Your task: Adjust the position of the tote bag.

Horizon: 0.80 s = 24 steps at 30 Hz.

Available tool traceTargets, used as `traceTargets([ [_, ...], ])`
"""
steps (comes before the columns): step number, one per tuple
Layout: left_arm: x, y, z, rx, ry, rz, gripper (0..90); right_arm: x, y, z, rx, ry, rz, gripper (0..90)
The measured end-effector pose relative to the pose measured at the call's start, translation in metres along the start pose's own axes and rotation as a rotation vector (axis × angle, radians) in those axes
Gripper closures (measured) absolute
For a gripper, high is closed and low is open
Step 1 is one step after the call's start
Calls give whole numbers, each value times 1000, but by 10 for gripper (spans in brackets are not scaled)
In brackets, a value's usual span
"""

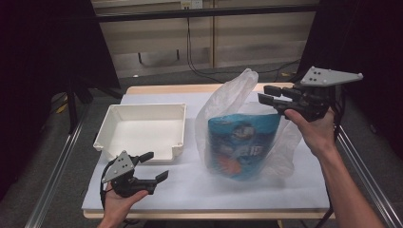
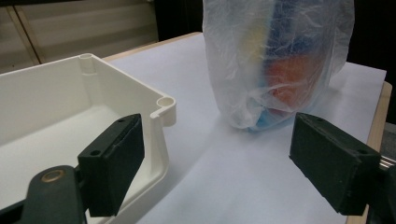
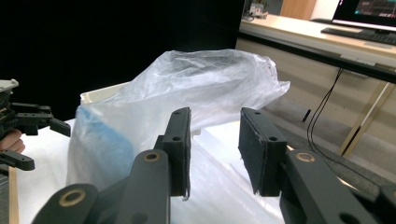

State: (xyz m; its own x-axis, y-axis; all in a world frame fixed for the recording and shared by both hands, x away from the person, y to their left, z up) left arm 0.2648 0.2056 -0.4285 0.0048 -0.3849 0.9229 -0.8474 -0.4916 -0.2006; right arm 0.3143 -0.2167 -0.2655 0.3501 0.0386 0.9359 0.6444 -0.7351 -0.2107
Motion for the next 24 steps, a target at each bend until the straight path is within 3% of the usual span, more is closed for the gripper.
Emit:
traceTargets([
  [4,10,-4,6,14,29,-8,176,7,4,10,-12,-16,-2,614],
  [9,14,-1,11,2,22,12,175,16,12,18,-7,-25,-15,532],
  [19,13,0,11,-11,16,14,175,33,19,33,-19,-36,-14,554],
  [21,14,-1,12,-23,27,12,175,33,19,38,7,-75,-15,554],
  [23,17,-1,11,-12,28,20,175,33,19,40,1,-81,-16,561],
  [24,22,-2,11,-5,39,23,175,33,18,42,20,-85,-13,611],
])
Point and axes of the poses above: each handheld gripper's, and its own axes: z roughly forward along the jaws, x roughly out of its top, y roughly to its right, the point moved 3 cm from there along z, roughly forward along the jaws, and after that the axes turned 14 degrees about z, right-handed, at the moved point
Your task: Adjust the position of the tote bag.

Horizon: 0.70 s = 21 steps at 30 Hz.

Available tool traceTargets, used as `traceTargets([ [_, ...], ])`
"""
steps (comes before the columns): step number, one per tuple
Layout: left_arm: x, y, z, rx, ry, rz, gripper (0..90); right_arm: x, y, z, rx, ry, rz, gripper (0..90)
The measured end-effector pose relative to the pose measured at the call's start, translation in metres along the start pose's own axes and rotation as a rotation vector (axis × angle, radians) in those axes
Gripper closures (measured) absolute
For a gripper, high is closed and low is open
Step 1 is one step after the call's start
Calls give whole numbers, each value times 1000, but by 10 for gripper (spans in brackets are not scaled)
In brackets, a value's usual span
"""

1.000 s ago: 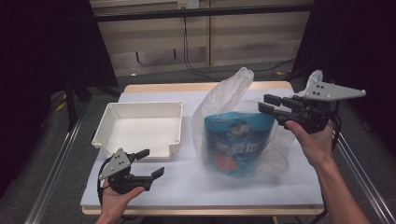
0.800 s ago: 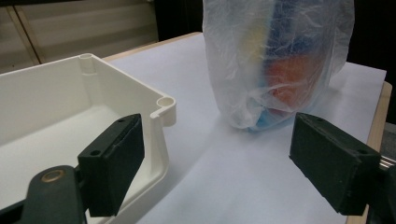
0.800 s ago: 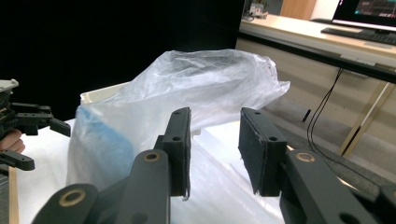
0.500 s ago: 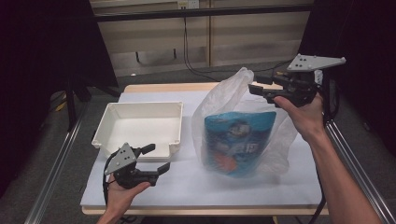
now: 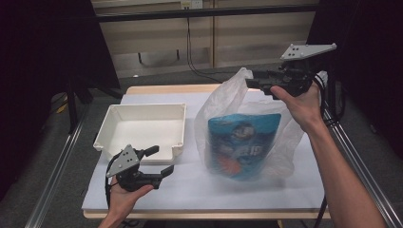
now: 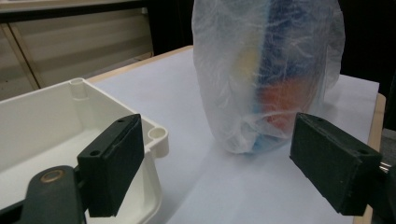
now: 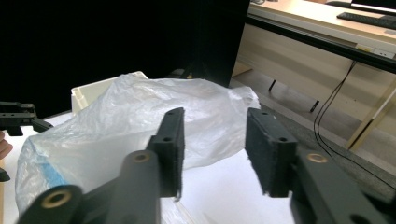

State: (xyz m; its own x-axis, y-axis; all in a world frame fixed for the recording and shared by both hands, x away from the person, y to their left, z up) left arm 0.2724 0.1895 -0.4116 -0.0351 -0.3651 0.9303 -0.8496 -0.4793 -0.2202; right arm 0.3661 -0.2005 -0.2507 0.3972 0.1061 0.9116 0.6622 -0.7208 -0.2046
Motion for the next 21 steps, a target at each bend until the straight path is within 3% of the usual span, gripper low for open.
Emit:
traceTargets([
  [1,0,0,0,0,0,0,175,0,0,0,0,0,0,611],
  [6,11,-2,3,-3,19,5,175,0,0,3,38,-10,10,783],
  [8,15,-4,5,-9,31,5,175,0,-2,0,62,6,20,885],
  [10,21,-5,7,-4,34,11,175,0,-3,0,68,7,17,900],
  [13,26,-6,10,-11,50,17,175,0,-4,-1,61,11,13,900],
  [14,28,-7,11,4,37,23,175,0,-5,-1,63,15,12,900],
  [16,32,-7,14,-13,60,13,175,0,-4,-2,45,22,13,900],
  [17,34,-6,16,-28,55,23,175,1,0,-5,30,41,23,824],
  [21,35,-5,18,-20,55,32,175,2,8,-10,-3,54,27,724],
])
Point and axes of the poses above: each handheld gripper's, and its own axes: z roughly forward along the jaws, x roughly out of its top, y roughly to its right, the point moved 3 cm from there along z, roughly forward along the jaws, and after that the axes turned 14 degrees about z, right-handed, at the moved point
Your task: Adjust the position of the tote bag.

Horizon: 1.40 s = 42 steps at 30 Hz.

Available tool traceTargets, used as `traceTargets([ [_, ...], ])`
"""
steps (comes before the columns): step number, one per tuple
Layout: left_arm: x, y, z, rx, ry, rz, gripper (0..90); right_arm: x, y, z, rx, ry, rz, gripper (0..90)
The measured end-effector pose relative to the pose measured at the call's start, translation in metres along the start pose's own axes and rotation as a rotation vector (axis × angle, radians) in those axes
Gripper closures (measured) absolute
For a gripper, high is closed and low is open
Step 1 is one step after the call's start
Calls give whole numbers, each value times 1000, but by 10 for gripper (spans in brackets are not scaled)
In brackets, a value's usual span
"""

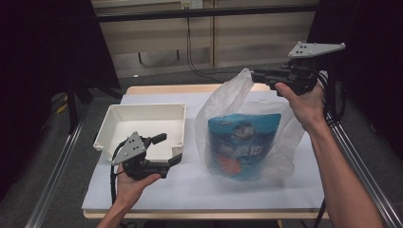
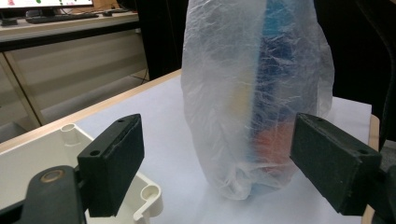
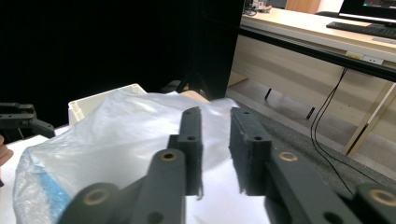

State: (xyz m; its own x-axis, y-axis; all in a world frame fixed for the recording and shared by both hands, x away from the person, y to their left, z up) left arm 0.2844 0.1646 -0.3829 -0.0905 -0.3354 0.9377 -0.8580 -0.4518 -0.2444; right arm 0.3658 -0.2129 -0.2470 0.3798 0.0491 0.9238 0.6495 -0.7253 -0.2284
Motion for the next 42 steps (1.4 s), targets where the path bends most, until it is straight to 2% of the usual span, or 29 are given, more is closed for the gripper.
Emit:
traceTargets([
  [2,0,0,1,-5,2,-6,175,1,7,0,-21,-1,4,612],
  [6,-3,0,1,-8,-6,-6,175,4,10,4,-17,-7,3,575],
  [9,-4,0,2,-4,-11,-6,175,7,7,10,23,-19,1,571],
  [10,-5,0,2,-6,-10,-9,175,9,2,16,41,-38,-18,641],
  [11,-5,-1,2,-5,-11,-9,175,9,2,16,41,-38,-18,641],
  [12,-5,0,2,-8,-11,-10,175,9,-2,20,54,-46,-27,740],
  [13,-4,0,1,-4,-7,-12,175,9,-2,20,54,-46,-27,740],
  [15,-3,0,0,4,-12,-5,175,8,-3,21,65,-49,-32,862],
  [16,-1,0,-1,-1,0,-8,175,7,-4,21,73,-49,-29,893],
  [21,9,-3,0,4,23,-5,175,5,-7,15,78,-31,-23,900],
  [23,16,-5,2,3,28,3,176,7,-14,10,91,-16,-32,900],
  [24,26,-6,4,-1,50,5,179,8,-16,8,93,-10,-35,900],
  [25,26,-6,4,-1,50,5,186,8,-16,8,93,-10,-35,900],
  [27,35,-7,6,-25,60,21,186,10,-21,6,105,6,-37,900],
  [29,43,-8,8,-17,82,31,191,14,-25,4,122,31,-27,900],
  [34,57,-8,18,-33,109,23,204,19,-35,3,144,51,-39,900],
  [36,63,-8,23,-45,113,28,220,22,-42,1,183,81,-30,900],
  [37,66,-8,25,-40,114,37,220,22,-42,1,183,81,-30,900],
  [42,81,-8,34,-70,131,55,232,19,-50,2,201,93,-33,900],
])
Point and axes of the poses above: each handheld gripper's, and its own axes: z roughly forward along the jaws, x roughly out of its top, y roughly to its right, the point moved 3 cm from there along z, roughly forward along the jaws, and after that the axes turned 14 degrees about z, right-handed, at the moved point
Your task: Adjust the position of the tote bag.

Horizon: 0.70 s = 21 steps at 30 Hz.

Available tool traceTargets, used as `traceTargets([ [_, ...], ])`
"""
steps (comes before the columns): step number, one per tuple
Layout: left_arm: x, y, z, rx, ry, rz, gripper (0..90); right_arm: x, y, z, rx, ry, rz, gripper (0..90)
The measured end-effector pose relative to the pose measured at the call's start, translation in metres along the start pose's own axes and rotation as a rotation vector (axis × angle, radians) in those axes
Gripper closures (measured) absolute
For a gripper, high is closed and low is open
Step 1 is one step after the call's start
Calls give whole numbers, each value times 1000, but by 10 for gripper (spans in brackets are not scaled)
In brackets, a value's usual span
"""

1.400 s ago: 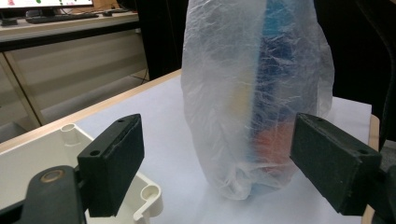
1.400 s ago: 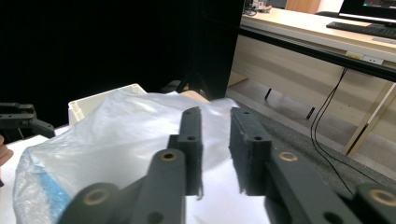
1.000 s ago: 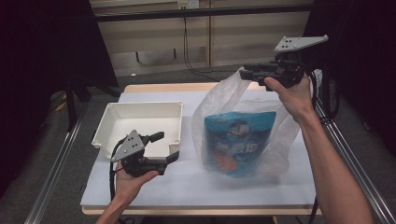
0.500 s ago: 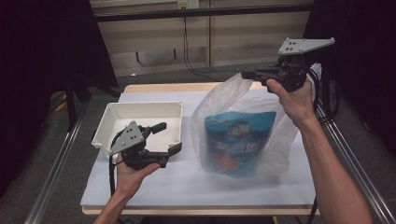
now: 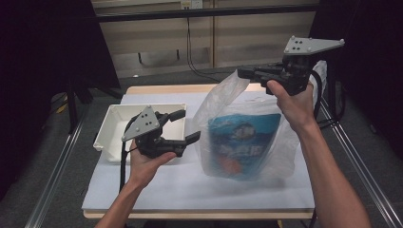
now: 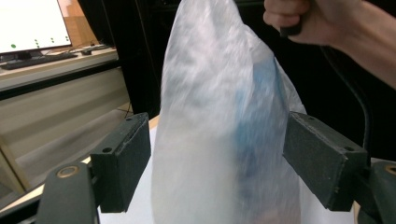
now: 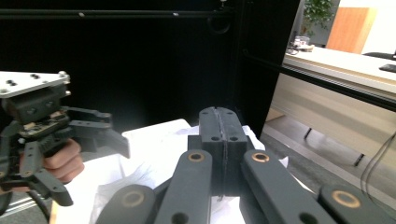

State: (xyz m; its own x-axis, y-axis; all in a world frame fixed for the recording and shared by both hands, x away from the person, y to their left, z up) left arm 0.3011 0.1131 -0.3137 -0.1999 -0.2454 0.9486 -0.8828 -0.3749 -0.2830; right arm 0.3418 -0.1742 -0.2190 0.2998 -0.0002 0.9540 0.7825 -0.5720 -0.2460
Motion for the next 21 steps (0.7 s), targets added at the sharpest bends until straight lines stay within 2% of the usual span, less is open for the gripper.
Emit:
traceTargets([
  [3,5,-2,5,-45,13,-26,237,1,-6,-1,18,10,-5,900],
  [4,6,-2,6,-55,30,-41,239,1,-9,-4,23,35,0,900],
  [6,8,-2,9,-31,17,-21,241,1,-10,-5,37,46,4,900],
  [8,10,-2,12,-32,20,-23,248,-2,-15,-5,44,39,-7,900],
  [10,13,-2,14,-32,9,6,260,-3,-21,-5,54,31,-17,900],
  [12,17,-1,17,-31,22,6,270,-4,-29,-6,71,34,-25,900],
  [14,23,-2,21,-27,11,40,273,-3,-34,-5,82,36,-37,900],
  [15,27,-1,23,-25,23,35,272,-3,-37,-5,84,34,-42,900],
  [16,29,-2,23,-38,11,57,271,-2,-38,-4,88,34,-43,900],
  [18,36,-4,27,-38,15,77,268,-2,-41,-2,89,29,-47,900],
  [21,44,-9,34,-28,15,88,269,1,-45,2,99,28,-55,900],
])
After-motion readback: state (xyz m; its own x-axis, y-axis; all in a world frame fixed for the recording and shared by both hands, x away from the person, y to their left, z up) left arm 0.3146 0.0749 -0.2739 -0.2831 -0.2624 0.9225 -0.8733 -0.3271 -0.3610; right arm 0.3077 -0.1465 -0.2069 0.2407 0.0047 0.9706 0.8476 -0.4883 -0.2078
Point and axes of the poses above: each handheld gripper's, and its own axes: z roughly forward along the jaws, x roughly out of its top, y roughly to its right, the point moved 3 cm from there along z, roughly forward along the jaws, and after that the axes turned 14 degrees about z, right-handed, at the moved point
